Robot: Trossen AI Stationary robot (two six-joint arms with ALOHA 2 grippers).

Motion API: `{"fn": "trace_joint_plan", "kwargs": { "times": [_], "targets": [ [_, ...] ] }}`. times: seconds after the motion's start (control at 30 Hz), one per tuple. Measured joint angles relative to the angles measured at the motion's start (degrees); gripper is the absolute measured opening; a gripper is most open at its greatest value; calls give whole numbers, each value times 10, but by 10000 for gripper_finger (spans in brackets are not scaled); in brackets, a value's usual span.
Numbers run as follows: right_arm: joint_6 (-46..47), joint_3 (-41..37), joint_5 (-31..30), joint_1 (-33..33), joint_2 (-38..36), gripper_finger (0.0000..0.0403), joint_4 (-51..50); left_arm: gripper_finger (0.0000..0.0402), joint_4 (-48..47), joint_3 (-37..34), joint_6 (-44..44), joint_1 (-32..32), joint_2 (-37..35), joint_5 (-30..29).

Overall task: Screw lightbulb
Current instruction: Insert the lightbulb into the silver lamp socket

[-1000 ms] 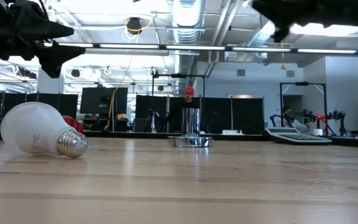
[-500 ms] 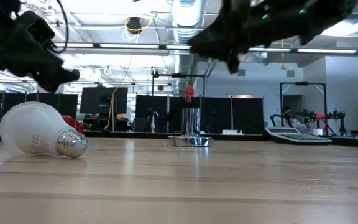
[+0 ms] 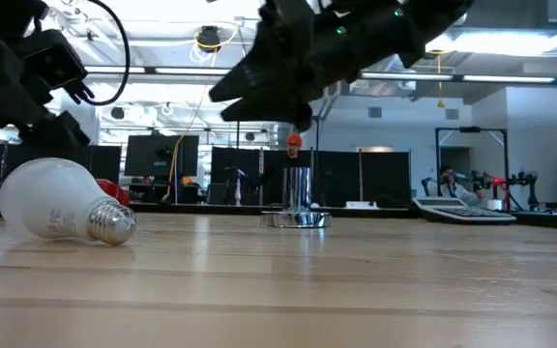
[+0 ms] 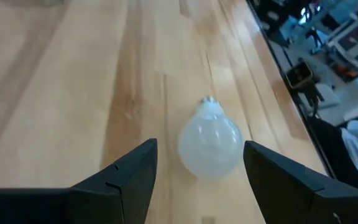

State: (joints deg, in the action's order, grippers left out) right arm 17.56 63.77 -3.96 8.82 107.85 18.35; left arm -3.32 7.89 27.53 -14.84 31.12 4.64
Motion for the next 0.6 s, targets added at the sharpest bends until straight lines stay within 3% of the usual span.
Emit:
{"fn": "trace_joint_plan", "kwargs": {
  "times": [0.23, 0.6],
  "targets": [
    [0, 54, 62, 22, 76, 268, -32, 228, 5, 2, 54, -60, 75, -45],
    [4, 179, 103, 33, 187, 276, -113, 228, 128, 2, 72, -86, 214, -71]
  ]
}}
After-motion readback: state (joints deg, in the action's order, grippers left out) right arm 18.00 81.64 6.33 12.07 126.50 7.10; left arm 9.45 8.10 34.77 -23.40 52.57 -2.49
